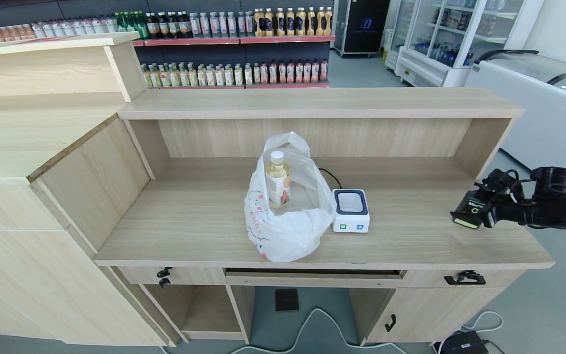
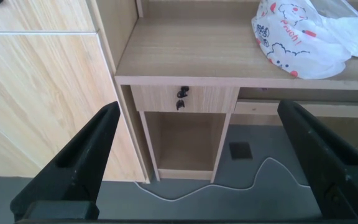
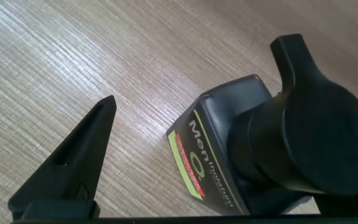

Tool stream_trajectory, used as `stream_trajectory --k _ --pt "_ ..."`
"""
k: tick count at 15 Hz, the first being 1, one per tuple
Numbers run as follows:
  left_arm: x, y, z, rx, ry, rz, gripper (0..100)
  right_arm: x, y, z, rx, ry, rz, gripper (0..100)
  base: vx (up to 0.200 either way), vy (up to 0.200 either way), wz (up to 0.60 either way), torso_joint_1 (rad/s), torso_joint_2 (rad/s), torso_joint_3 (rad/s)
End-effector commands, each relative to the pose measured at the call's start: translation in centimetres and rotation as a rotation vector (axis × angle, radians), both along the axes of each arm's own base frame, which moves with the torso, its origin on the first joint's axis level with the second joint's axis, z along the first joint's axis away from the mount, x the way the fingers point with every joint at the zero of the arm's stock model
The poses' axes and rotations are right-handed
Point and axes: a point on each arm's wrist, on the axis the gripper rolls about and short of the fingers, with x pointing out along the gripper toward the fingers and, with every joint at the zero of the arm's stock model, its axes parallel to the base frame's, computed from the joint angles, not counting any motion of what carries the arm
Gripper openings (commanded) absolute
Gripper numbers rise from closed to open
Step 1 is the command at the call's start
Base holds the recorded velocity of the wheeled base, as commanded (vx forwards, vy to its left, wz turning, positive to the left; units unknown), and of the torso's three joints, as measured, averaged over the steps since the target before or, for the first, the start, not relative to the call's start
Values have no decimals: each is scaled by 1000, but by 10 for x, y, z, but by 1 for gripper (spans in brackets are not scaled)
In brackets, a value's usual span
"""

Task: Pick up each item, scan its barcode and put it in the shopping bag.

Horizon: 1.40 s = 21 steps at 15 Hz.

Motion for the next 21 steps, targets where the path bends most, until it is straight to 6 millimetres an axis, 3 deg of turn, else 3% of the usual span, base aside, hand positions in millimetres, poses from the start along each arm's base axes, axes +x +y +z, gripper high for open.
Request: stream_trajectory --k 1,2,8,10,12,15,17,18,19,21 --pt "0 0 0 0 0 1 100 0 2 -4 -3 7 7 100 0 0 0 0 0 0" --pt "0 0 0 0 0 1 100 0 2 -5 -10 6 12 0 0 0 0 0 0 0" --pt "0 0 0 0 0 1 100 -4 5 -7 -51 4 29 0 0 0 0 0 0 0" --pt "0 0 0 0 0 1 100 -7 6 12 -113 -49 48 0 0 0 0 0 0 0" --pt "0 0 0 0 0 1 100 -22 13 50 -172 -117 62 0 0 0 0 0 0 0" --pt "0 0 0 0 0 1 100 -79 34 130 -272 -242 67 0 0 0 0 0 0 0" --pt "0 0 0 0 0 1 100 -143 47 179 -399 -347 47 0 0 0 0 0 0 0" --pt "0 0 0 0 0 1 100 -174 56 195 -499 -409 48 0 0 0 0 0 0 0" --pt "0 0 0 0 0 1 100 -184 59 198 -536 -432 54 0 0 0 0 0 0 0" --pt "0 0 0 0 0 1 100 -237 87 204 -746 -576 171 0 0 0 0 0 0 0"
